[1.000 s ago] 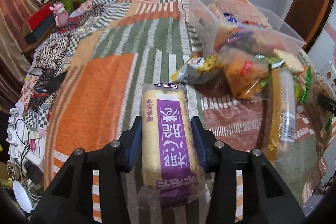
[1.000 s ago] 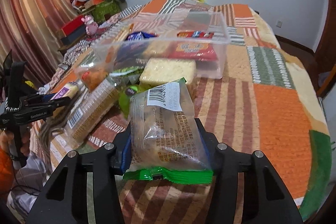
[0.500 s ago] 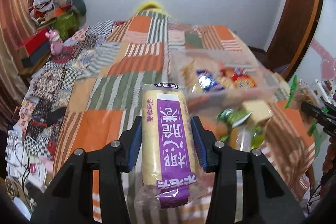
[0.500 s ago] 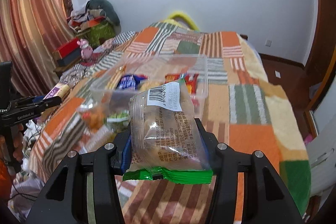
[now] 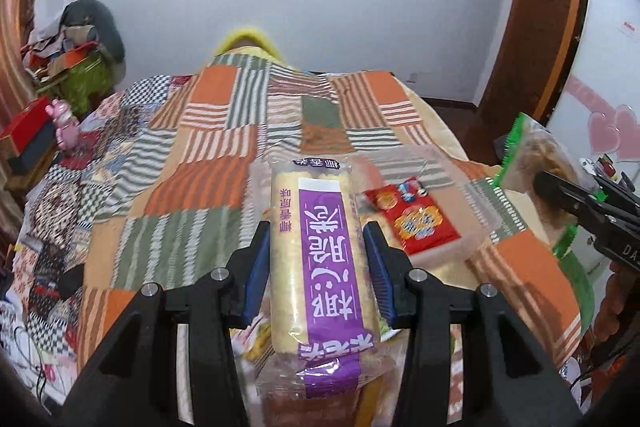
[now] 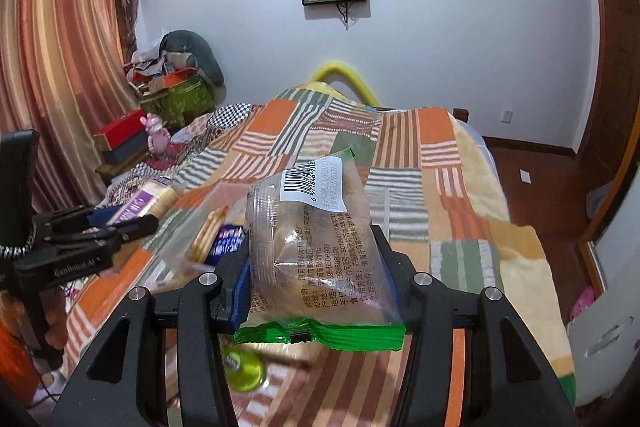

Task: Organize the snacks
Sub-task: 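Lower the roll cake into the box with the left tool while the right tool lowers the bread bag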

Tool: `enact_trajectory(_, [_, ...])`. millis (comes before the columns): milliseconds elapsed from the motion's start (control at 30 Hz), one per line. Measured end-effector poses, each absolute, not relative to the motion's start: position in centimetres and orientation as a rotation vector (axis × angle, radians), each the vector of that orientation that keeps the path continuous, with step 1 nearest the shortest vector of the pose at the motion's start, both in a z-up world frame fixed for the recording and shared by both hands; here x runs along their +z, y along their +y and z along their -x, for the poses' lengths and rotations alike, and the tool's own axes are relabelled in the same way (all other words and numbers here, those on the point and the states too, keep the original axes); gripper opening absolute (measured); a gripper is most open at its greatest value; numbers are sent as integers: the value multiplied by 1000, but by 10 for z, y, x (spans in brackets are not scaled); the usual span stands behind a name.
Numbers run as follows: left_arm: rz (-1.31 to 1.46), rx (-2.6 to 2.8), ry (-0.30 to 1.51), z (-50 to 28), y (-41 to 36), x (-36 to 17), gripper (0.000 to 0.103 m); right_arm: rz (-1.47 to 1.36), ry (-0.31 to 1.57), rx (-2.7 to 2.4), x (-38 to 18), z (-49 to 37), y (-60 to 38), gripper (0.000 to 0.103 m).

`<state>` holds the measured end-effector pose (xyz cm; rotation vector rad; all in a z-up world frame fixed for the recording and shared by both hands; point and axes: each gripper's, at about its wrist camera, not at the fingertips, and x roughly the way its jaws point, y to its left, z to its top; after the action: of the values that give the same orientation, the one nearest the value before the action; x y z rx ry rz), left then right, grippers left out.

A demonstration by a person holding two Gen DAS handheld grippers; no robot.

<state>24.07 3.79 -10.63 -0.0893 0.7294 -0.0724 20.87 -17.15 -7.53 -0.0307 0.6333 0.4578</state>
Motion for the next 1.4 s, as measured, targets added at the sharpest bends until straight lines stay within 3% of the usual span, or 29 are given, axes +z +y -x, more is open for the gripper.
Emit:
enact_trajectory(600, [75,-159,851,-340,4,-158,45,51,771,434,-127,-289,-146,48])
enact_trajectory(933, [84,-158,899,-358,0,-171,45,55,840,448,-142,-303,-141,51])
enact_trajectory(1233, [55,-161,853,-339,-2,-150,47,48,804,441,-126,-291,-148,55])
enact_trajectory(1400, [63,-157,808,-315,5,-126,53,52,770,448,-108,-272,-153,57])
